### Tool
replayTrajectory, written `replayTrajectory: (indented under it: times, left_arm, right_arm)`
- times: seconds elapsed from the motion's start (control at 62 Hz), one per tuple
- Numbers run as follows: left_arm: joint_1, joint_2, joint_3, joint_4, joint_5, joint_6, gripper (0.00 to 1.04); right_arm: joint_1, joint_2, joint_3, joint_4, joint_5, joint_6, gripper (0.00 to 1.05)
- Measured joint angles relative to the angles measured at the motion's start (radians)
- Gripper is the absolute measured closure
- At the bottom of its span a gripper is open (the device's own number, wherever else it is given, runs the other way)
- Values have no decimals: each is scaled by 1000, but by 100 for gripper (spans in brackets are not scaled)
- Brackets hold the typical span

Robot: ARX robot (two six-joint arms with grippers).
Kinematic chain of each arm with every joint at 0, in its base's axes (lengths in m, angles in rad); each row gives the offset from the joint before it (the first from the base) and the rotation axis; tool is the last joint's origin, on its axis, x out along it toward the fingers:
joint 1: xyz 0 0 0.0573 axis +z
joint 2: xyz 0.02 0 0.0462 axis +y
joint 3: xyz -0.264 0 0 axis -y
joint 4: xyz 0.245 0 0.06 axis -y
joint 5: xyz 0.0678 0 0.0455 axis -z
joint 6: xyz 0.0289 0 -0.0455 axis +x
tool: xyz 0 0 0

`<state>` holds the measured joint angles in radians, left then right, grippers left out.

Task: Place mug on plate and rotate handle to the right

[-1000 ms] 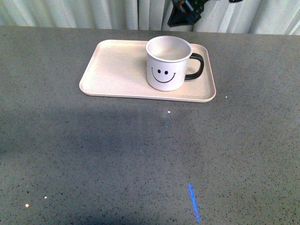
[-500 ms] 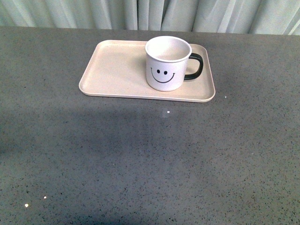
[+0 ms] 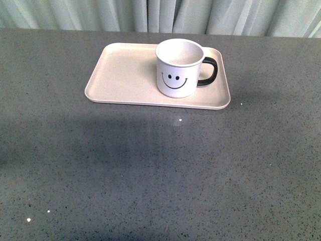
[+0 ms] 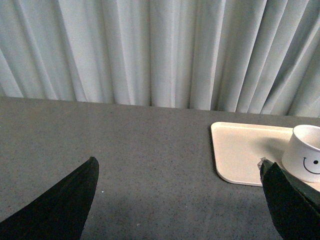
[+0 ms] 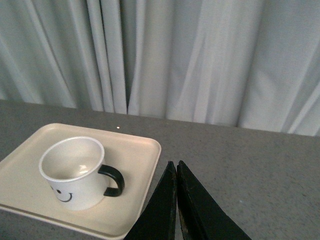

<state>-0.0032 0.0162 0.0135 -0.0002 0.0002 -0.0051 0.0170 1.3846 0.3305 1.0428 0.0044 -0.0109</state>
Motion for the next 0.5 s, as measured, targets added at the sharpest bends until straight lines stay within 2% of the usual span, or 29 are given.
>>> replayTrajectory:
  times: [0.226, 0.323, 0.5]
  left_arm:
    - [0, 0, 0, 0, 0, 0, 9]
    - [0, 0, 0, 0, 0, 0, 9]
    - [0, 0, 0, 0, 0, 0, 9]
  right_arm:
    - [-16, -159, -129, -30, -3, 0, 103]
    - [-17, -177, -187, 18, -2, 0, 103]
    - [-17, -330, -255, -77, -4, 0, 103]
